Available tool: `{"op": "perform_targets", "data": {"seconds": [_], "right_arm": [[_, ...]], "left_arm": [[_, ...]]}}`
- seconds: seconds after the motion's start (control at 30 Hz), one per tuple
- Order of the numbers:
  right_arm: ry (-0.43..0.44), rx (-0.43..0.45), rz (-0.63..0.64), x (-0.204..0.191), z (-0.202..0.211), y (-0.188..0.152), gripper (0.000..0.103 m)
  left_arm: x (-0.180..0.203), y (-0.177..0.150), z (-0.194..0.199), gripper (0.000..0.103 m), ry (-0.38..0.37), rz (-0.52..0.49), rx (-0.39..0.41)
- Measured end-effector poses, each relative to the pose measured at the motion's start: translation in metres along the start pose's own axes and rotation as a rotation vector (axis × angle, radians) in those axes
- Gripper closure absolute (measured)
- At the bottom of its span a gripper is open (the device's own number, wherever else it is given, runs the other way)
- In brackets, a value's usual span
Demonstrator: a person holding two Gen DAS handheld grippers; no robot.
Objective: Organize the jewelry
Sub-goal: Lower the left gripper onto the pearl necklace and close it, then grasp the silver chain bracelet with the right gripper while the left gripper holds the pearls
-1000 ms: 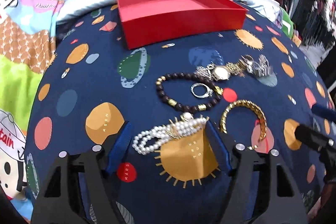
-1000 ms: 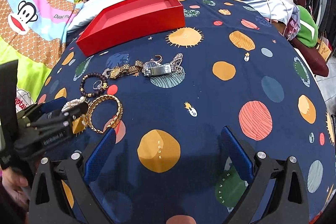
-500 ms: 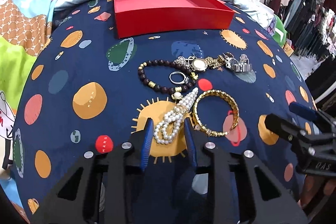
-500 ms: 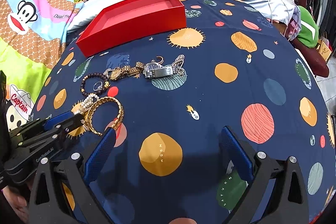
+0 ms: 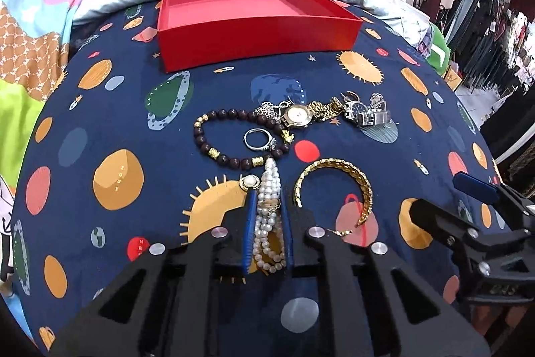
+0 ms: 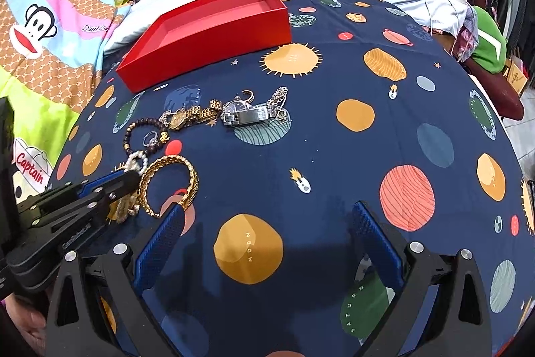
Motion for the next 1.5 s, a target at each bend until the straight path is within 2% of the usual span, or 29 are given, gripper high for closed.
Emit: {"op": "perform_targets", "data": {"seconds": [0.1, 0.23, 0.4, 0.57, 0.77, 0.97, 1.13, 1.3, 1.47, 1.5], "right_arm": [[0.013, 0.006, 0.007, -0.001, -0.003, 0.004, 0.007], [0.090, -0.006, 0.022, -0.008, -0.012, 0.012, 0.028], [0.153, -0.007, 0.115, -0.018, -0.026, 0.032, 0.038], [0.186, -0.009, 0.213, -0.029, -0.042, 0.054, 0.039], [0.192, -0.023, 0.287, -0.038, -0.060, 0.061, 0.039], [0.217, -0.082, 0.251, -0.034, -0.062, 0.049, 0.040], [0.259, -0.127, 0.184, -0.037, -0.052, 0.038, 0.057], [0.236, -0.103, 0.163, -0.038, -0.056, 0.044, 0.058], [0.219, -0.081, 0.213, -0.043, -0.062, 0.054, 0.058], [0.194, -0.073, 0.239, -0.042, -0.063, 0.055, 0.058]], "left_arm": [[-0.003, -0.001, 0.006, 0.090, 0.008, 0.021, 0.005], [-0.011, 0.002, 0.016, 0.090, 0.020, 0.064, 0.017], [-0.019, 0.007, 0.027, 0.090, 0.045, 0.086, 0.030], [-0.021, 0.011, 0.027, 0.090, 0.055, 0.100, 0.031], [-0.024, 0.011, 0.022, 0.090, 0.059, 0.112, 0.019], [-0.027, 0.009, 0.018, 0.090, 0.067, 0.112, 0.010], [-0.024, 0.007, 0.016, 0.090, 0.057, 0.114, 0.003], [-0.022, 0.006, 0.014, 0.090, 0.052, 0.115, -0.002], [-0.023, 0.005, 0.012, 0.090, 0.055, 0.119, -0.003], [-0.023, 0.005, 0.012, 0.090, 0.056, 0.121, -0.004]]}}
Point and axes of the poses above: each gripper's, at about its wrist camera, not at the fingertips, and z roughly against the way its jaws point, x to its right, y to its top, the point moved 10 cm from there along -z, roughly the way its jaws point, and after that the axes turned 9 degrees about x, right-handed, at the moved point
